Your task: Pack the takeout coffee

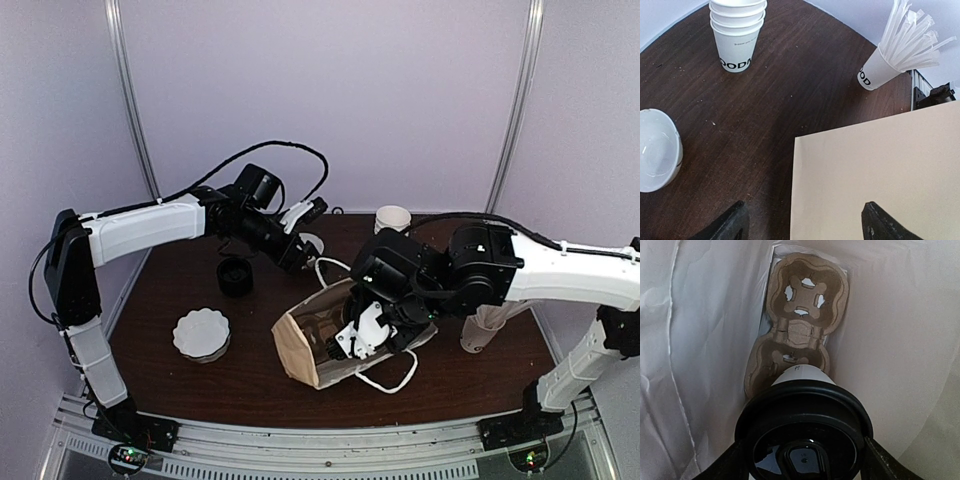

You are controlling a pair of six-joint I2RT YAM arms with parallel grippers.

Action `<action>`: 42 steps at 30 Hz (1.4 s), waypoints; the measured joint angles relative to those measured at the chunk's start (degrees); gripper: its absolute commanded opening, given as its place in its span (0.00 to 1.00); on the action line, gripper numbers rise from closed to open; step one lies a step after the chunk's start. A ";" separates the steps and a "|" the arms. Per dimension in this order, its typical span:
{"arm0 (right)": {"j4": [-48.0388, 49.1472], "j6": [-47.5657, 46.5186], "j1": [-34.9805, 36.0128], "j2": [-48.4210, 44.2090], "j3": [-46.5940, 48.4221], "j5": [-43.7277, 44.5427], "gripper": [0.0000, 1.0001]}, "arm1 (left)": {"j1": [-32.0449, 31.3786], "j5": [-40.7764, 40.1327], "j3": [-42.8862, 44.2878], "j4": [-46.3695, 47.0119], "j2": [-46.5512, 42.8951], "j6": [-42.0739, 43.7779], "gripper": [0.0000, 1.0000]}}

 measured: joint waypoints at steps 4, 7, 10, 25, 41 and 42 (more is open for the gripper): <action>3.91 -2.64 0.28 -0.55 -3.78 2.34 0.54 | 0.00 0.90 0.00 0.02 0.00 -0.11 0.81; 6.08 -3.96 0.28 -0.50 -5.62 3.50 0.54 | 0.00 1.22 0.00 0.02 0.00 -0.11 0.81; 7.21 -4.31 0.28 -0.31 -5.92 3.98 0.54 | 0.00 1.42 0.00 0.00 0.00 -0.11 0.81; 4.68 -2.14 -0.39 0.92 -0.70 0.59 0.53 | 0.00 2.25 0.00 0.02 0.00 -0.13 0.81; 2.75 -0.98 -1.53 3.93 -1.01 -1.44 0.53 | 0.00 2.89 0.00 0.00 0.00 -0.13 0.80; 2.86 -0.98 -1.68 4.20 -1.07 -1.42 0.53 | 0.00 2.97 0.00 0.00 0.00 -0.13 0.80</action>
